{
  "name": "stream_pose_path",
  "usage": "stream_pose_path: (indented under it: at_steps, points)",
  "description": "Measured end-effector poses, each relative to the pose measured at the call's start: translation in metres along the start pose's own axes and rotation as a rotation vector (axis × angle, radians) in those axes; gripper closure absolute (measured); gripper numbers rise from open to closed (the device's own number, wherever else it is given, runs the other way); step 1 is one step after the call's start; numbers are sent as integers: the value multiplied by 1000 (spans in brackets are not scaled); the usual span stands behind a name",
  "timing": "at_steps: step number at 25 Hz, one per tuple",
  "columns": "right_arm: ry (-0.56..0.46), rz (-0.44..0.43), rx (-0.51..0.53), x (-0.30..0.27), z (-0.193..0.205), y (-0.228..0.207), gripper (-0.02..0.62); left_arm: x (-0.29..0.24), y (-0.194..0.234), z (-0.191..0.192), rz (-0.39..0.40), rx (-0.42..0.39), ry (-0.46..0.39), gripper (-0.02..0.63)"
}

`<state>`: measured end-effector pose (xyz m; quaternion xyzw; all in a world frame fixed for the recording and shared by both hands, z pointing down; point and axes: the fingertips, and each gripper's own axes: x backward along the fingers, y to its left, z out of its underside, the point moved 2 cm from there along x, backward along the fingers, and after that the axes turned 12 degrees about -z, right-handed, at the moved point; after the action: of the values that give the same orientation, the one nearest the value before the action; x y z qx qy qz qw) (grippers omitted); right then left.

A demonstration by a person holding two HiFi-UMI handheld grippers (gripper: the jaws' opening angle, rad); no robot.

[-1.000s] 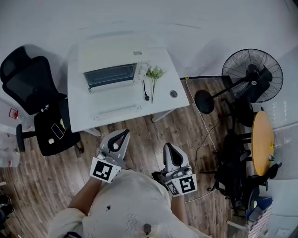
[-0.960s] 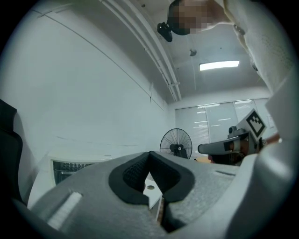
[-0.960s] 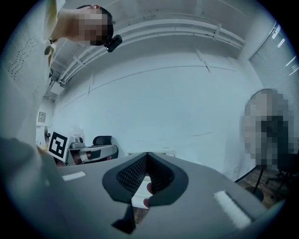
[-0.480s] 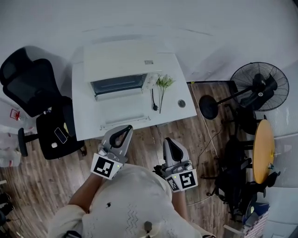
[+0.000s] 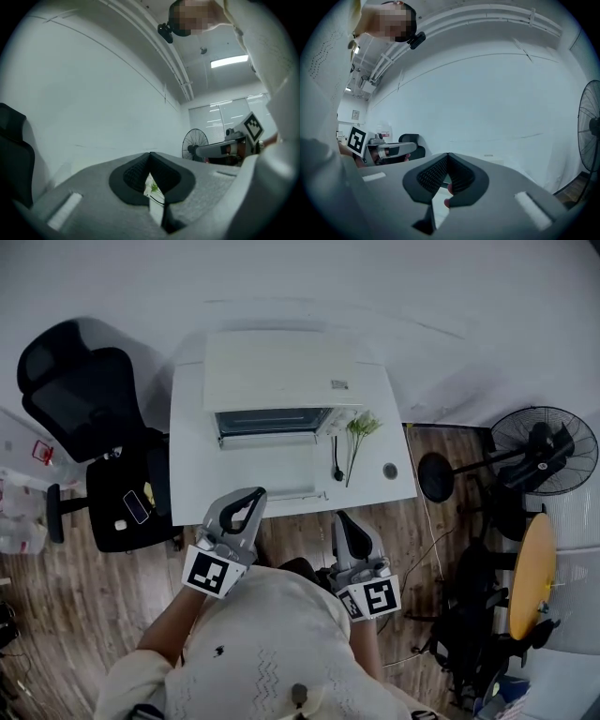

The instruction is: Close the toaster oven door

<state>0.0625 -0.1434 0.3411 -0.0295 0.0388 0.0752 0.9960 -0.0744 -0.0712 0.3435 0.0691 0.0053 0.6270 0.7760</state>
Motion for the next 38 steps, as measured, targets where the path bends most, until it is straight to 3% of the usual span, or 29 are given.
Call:
stream_pose_path:
  at_steps: [13,18,26,38]
  points:
    - [25,-192,-42,-45,10,-18,586,24,38,10,-254,-21,30,603]
    - [25,-224,-25,-50,7,-32,586,29,38,13,-318,-42,50,603]
    - [49,-241,-67,-37,20,-57,586,25,21,29,-346,-80,85,603]
    - [117,-224,-158,-31,54,-69,586,34,23,54,-402,-54,167,603]
